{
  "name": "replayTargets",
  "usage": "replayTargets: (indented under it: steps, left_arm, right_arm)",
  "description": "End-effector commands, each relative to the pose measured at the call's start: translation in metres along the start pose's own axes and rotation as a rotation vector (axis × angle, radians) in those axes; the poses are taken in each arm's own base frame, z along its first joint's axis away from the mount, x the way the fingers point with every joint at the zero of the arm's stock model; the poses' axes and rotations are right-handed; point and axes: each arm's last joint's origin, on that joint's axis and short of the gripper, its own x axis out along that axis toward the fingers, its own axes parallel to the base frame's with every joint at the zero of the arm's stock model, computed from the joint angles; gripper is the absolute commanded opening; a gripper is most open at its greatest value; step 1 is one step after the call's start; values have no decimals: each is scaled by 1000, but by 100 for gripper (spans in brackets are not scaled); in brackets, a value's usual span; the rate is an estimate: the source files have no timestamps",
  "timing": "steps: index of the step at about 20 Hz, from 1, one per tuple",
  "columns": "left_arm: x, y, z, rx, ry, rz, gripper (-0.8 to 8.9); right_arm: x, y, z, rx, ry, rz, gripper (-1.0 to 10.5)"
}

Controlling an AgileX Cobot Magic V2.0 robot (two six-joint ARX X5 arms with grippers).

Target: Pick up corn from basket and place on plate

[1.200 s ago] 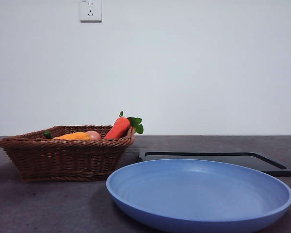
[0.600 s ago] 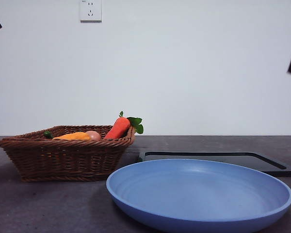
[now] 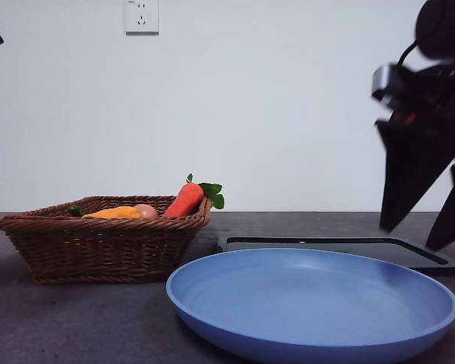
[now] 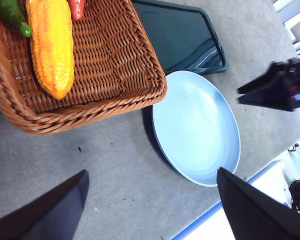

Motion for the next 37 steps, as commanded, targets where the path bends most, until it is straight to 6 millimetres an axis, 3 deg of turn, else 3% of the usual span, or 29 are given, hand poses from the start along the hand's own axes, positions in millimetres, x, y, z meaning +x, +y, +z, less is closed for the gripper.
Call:
replayTargets:
  steps: [1,5,12,18,22,26,33,37]
  left_arm:
    - [-1,-2,4,15,-13,-8,417]
    - [-1,-2,4,15,-13,-8,417]
    - [-1,-2,4,17,-15,-7,417]
    - [-3,-4,11,31,-36,50,417]
    - [-3,-10,27,57,-42,114,416]
    - [15,-13,49,90,8,172,416]
    - [83,-9,84,203,170,341,416]
    - [127,-2,93,245,279,426,416]
  right_arm:
    - [13,0,7,-20,21,-13,277]
    - [31,-3,8,-24,72,-17,204]
    - [38,-5,10,-22,73,-17,3]
    - [30,-3,10,-8,51,-13,2]
    - [0,9,9,-27,20,-8,2]
    - [-42,25,8,-68,-50,-1,2]
    - [-116,52,8,-138,-265,12,2]
    - [-141,62,8,-166,-349,19,2]
